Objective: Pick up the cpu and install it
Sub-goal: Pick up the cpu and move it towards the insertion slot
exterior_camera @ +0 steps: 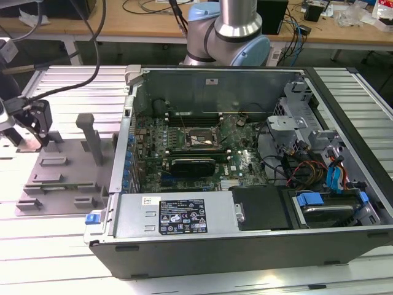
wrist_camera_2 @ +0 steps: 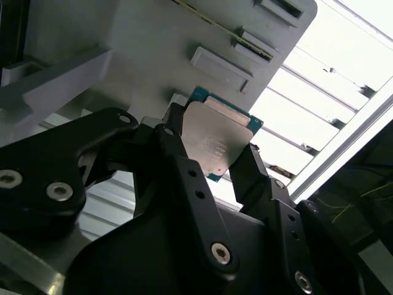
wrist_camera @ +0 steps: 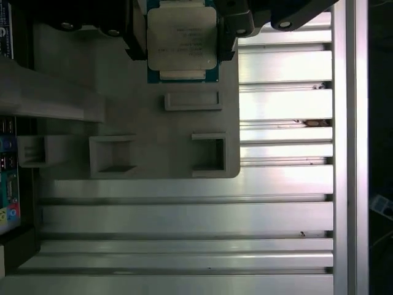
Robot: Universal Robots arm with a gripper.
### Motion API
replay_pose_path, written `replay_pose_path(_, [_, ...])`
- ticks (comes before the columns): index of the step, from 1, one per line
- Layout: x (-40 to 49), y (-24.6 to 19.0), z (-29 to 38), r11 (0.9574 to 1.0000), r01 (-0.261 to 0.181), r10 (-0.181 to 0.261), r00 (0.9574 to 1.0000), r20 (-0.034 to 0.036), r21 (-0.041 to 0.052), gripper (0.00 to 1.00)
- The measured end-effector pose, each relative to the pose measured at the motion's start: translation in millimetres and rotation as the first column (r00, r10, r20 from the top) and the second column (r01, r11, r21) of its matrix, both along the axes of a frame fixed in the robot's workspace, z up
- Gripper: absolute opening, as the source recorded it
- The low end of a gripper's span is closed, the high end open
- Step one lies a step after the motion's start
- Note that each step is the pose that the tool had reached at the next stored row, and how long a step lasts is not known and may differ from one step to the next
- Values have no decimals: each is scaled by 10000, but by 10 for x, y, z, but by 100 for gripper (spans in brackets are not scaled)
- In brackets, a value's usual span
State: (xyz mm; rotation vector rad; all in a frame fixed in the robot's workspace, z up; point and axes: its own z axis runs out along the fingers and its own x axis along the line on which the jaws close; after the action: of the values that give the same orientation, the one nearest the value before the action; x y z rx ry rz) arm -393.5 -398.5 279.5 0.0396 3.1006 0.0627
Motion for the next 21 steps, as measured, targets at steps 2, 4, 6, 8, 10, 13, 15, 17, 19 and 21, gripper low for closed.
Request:
replay_pose_path(2, [0, 0, 24, 10000, 0, 0, 10000, -1, 0, 55])
replay_pose_path(4, [0, 0, 52, 10000, 0, 0, 10000, 0, -1, 55])
replay_pose_path(6, [0, 0, 100, 10000, 0, 0, 10000, -1, -1, 55])
replay_pose_path(8, [0, 0, 141, 10000, 0, 0, 10000, 0, -1, 55])
replay_pose_path(10, [0, 0, 181, 10000, 0, 0, 10000, -1, -1, 55])
replay_pose_path(13, [0, 0, 257, 10000, 0, 0, 10000, -1, 0, 55])
replay_pose_path(15, [0, 0, 295, 10000, 0, 0, 10000, -1, 1, 55])
replay_pose_path(17, [0, 0, 330, 10000, 0, 0, 10000, 0, 2, 55])
replay_pose_path(19, [0, 0, 378, 10000, 0, 0, 10000, -1, 2, 55])
replay_pose_path(21, [0, 0, 427, 10000, 0, 0, 10000, 0, 2, 55])
